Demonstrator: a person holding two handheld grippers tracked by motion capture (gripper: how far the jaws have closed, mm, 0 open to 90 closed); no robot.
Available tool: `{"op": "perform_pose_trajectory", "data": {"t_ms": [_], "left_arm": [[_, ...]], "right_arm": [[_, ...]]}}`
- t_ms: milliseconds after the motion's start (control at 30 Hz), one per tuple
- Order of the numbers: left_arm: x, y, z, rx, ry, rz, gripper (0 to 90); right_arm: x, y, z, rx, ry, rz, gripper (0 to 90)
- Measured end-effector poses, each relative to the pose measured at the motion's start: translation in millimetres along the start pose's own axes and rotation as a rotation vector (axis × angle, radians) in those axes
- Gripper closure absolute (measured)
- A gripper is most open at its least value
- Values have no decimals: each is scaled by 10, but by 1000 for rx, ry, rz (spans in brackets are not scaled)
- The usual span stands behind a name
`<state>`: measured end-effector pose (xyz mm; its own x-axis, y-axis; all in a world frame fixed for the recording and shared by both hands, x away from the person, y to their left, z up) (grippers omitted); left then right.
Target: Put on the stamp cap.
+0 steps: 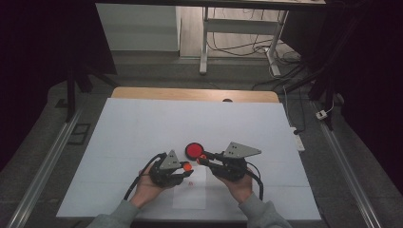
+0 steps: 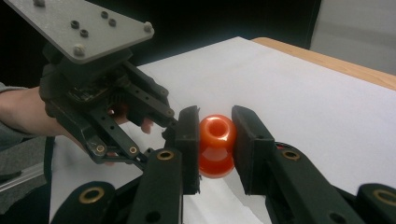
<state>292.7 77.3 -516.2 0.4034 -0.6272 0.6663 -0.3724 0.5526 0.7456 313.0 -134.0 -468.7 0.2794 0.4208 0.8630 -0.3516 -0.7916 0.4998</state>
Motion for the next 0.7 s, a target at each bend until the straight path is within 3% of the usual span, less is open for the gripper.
{"op": "perform_pose_trajectory", "data": {"t_ms": [400, 700], "left_arm": [[90, -104, 28, -22, -7, 0, 640], [124, -104, 58, -9, -19, 12, 641]], "right_arm": [[-6, -25, -21, 9, 1, -7, 718], [-22, -69, -42, 21, 1, -16, 718]]}}
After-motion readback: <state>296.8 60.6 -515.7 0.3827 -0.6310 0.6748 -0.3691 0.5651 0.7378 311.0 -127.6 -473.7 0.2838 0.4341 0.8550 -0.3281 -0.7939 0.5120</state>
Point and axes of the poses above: each handheld gripper's, and its own axes: y roughly backward along the jaws, x roughly out of its top, z roughly to its right, the point moved 2 cm from there along -y, roughly forward along the jaws, and after that the axes turned 10 degrees about -z, right-handed, at the moved point
